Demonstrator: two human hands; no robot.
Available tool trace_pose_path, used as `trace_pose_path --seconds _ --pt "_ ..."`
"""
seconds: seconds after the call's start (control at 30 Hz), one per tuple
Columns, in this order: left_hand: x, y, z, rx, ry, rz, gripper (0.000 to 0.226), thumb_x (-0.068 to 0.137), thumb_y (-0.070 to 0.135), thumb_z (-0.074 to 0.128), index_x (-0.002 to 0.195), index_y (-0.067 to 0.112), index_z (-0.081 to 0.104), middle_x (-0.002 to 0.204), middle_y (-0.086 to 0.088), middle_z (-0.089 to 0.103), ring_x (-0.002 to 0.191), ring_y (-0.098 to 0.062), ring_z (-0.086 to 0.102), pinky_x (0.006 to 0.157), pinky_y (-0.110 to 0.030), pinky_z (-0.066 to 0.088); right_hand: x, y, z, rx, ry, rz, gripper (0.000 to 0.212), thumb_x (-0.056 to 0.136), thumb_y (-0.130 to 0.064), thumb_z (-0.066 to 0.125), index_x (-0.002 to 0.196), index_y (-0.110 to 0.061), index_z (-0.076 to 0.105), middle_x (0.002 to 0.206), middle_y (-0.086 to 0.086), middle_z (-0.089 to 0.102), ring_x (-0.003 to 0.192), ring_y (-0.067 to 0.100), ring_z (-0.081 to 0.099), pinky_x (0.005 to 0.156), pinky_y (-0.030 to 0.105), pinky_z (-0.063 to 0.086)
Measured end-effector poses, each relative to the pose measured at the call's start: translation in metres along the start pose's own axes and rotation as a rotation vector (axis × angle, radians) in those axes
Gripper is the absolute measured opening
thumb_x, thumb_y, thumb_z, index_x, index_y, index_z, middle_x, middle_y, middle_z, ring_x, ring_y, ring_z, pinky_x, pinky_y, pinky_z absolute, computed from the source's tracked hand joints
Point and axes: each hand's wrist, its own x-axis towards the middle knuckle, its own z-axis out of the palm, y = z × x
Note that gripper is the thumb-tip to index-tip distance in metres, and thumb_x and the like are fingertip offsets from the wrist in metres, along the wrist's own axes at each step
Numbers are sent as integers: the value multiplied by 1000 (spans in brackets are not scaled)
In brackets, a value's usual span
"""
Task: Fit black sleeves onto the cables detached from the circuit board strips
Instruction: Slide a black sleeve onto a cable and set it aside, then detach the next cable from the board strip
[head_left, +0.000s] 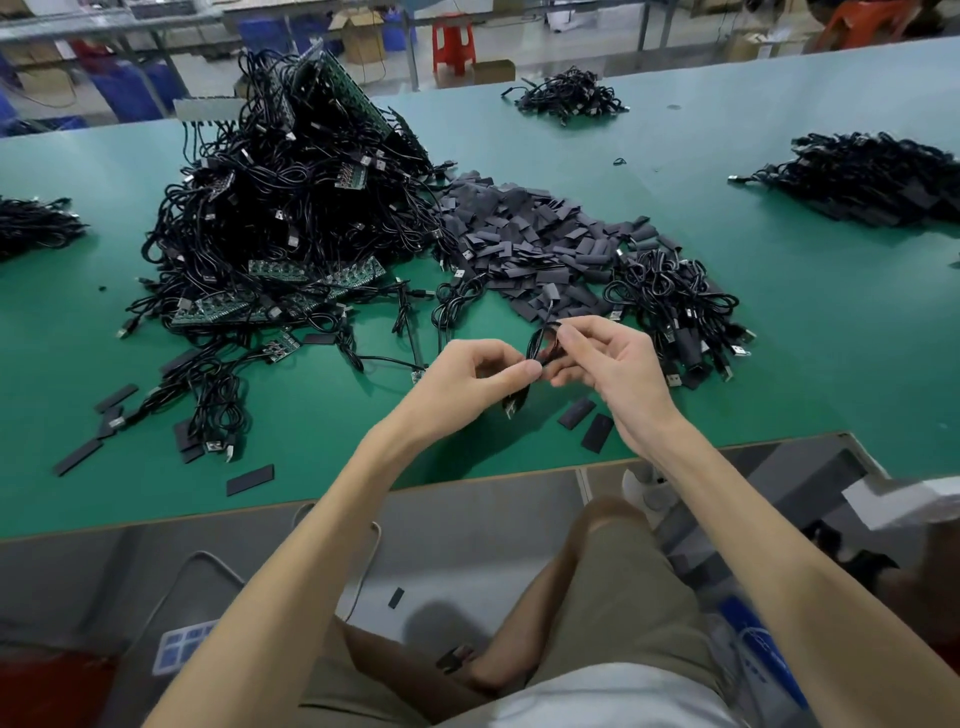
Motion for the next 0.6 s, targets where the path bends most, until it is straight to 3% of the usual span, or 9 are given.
trace_pose_path --seconds 0.17,0.3,0.43,0.53,0.6 --pt "22 29 -1 -133 115 -27 30 99 27 66 94 -2 71 73 -15 65 54 -17 43 49 -23 33 3 3 0 -37 44 12 17 107 -8 50 109 -3 67 88 11 72 69 20 70 61 26 56" --pt "55 59 12 -84 116 -23 36 99 27 66 91 -7 71 68 -11 66 52 -13 50 50 -24 39 6 9 6 -249 13 62 9 102 -5 59 109 -7 65 85 5 75 66 21 71 61 30 55" --pt "86 86 39 -138 -12 -48 41 103 36 58 88 -1 68 81 -11 72 67 -19 69 58 -27 55 2 8 10 -355 -20 40 11 99 -2 60 97 -13 64 84 14 73 62 18 70 61 26 55" --pt "91 85 45 -30 3 -23 31 104 35 56 115 9 69 109 -3 73 87 -18 76 74 -38 63 1 8 10 -373 -12 21 16 99 1 56 93 -11 62 83 17 70 59 16 68 59 26 54" --pt "84 72 36 42 43 -15 26 103 24 59 118 6 70 107 -7 75 90 -20 76 81 -43 62 2 9 9 -395 -17 34 10 100 0 57 98 -7 64 83 14 72 61 20 69 61 29 55"
